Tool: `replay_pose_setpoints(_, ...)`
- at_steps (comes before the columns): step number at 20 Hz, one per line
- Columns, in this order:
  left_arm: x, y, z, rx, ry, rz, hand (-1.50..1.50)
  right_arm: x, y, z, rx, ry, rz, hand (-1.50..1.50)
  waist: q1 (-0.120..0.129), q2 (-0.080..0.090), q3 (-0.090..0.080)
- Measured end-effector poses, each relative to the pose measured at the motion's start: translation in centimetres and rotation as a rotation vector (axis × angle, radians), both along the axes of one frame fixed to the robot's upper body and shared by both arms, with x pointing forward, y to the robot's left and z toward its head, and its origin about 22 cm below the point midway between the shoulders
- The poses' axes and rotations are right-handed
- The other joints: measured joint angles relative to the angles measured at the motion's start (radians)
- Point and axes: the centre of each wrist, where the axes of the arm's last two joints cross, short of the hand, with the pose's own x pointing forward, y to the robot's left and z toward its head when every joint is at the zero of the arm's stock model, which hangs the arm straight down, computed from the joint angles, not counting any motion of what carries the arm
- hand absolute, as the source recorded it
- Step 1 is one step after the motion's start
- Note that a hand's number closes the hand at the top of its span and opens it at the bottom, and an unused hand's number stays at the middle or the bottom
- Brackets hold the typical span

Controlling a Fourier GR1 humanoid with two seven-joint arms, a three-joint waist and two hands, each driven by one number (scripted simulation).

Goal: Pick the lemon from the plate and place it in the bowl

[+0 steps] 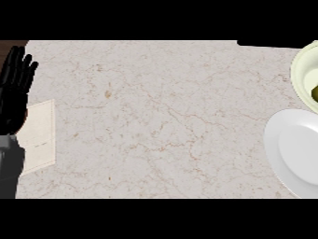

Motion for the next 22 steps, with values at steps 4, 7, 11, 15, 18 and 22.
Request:
replay_pose_setpoints(4,0.0,-0.1,0.1,0.001,-0.006,0.0,0.0,0.3,0.5,-0.6,0.145,-0.089,-0.012,-1.5,-0.002,0.002,0.001)
replay_pose_setpoints(7,0.1,-0.2,0.2,-0.003,-0.009,0.005,0.0,0.0,-0.1,0.2,0.218,-0.199,-0.056,-1.5,-0.004,0.004,0.002)
replay_pose_setpoints(11,-0.1,0.2,0.1,-0.002,-0.008,0.007,0.0,-0.9,-1.4,1.2,0.29,-0.322,-0.152,-1.5,-0.003,0.005,0.002)
replay_pose_setpoints(15,0.0,0.1,0.2,0.005,-0.011,0.008,0.0,-2.8,-3.6,2.1,0.345,-0.396,-0.25,-1.5,-0.008,0.007,0.003)
replay_pose_setpoints(18,0.0,0.1,0.3,0.0,-0.016,0.009,0.0,-4.7,-5.4,3.0,0.384,-0.429,-0.308,-1.5,-0.011,0.009,0.005)
replay_pose_setpoints(22,-0.1,0.3,0.4,-0.006,-0.014,0.017,0.0,-7.3,-7.5,3.5,0.431,-0.462,-0.335,-1.5,-0.017,0.01,0.007)
